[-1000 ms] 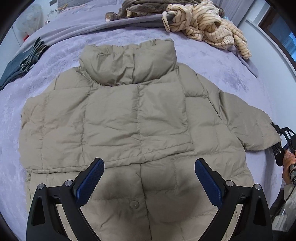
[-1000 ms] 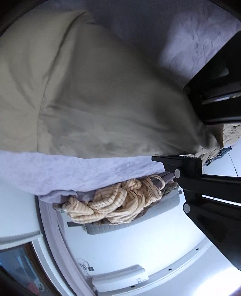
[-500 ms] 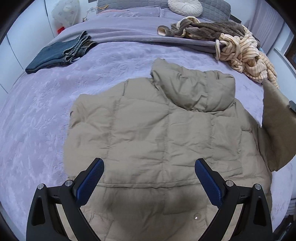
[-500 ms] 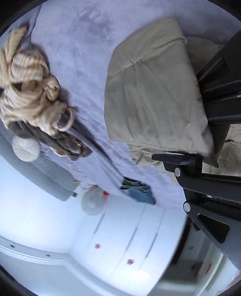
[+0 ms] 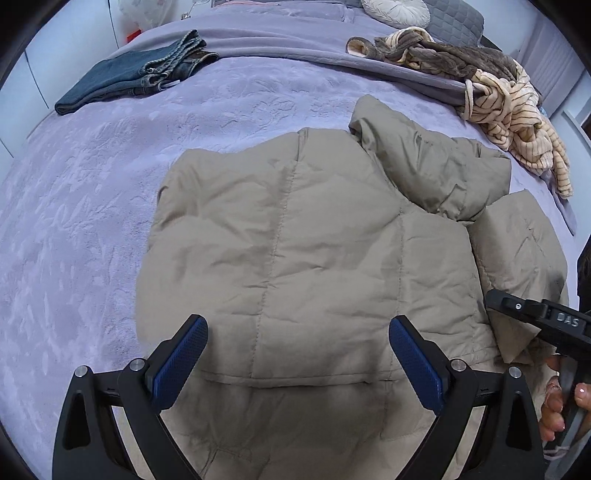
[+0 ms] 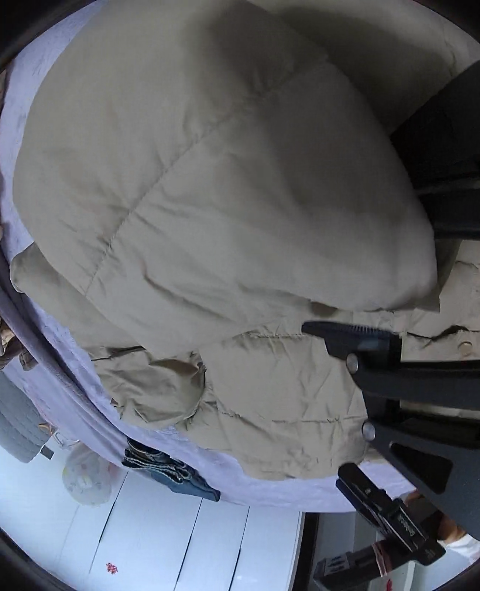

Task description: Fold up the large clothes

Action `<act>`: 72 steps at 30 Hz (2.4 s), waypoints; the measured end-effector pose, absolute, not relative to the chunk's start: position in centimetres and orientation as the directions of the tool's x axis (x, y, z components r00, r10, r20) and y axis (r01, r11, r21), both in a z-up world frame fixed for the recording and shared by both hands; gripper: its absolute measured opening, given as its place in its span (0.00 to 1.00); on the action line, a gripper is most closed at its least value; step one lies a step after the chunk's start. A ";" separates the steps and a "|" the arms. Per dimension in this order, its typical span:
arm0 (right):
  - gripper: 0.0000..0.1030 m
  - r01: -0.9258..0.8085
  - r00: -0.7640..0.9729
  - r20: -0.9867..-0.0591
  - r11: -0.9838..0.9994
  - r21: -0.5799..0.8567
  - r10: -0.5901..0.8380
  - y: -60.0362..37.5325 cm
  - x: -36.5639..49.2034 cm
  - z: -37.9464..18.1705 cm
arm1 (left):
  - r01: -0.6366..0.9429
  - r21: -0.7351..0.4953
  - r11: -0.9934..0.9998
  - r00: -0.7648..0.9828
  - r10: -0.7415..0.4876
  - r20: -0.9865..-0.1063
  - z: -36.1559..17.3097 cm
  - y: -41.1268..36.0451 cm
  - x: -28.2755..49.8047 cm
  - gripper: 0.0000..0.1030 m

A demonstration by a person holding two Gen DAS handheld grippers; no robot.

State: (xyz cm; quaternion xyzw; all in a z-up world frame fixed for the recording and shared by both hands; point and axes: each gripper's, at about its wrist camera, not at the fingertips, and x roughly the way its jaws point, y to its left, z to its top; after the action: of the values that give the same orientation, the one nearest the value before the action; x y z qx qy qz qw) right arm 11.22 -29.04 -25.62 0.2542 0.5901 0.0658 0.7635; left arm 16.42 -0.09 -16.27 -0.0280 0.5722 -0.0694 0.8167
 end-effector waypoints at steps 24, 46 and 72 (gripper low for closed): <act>0.11 -0.037 0.402 -0.750 0.828 0.559 0.525 -23.8 15.8 -18.6 | 0.013 -0.636 0.771 0.309 -0.608 -0.731 -15.4 5.0 20.9 0.96; 0.10 0.162 0.298 -0.948 0.973 0.167 0.113 -36.2 2.7 -22.3 | 0.069 -0.639 0.766 0.096 -0.643 -0.760 -19.7 -3.0 22.4 0.08; 0.10 0.149 0.319 -0.948 0.989 0.027 -0.022 -37.3 2.7 -21.7 | 0.087 -0.444 0.892 0.280 -0.450 -0.848 -15.9 1.9 20.0 0.99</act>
State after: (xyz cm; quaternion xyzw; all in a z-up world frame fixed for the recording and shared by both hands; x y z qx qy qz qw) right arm 2.71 -37.32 -21.69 0.0545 0.5813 -0.0527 0.8102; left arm 20.04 1.89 -15.94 -0.1575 0.5750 -0.1712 0.7844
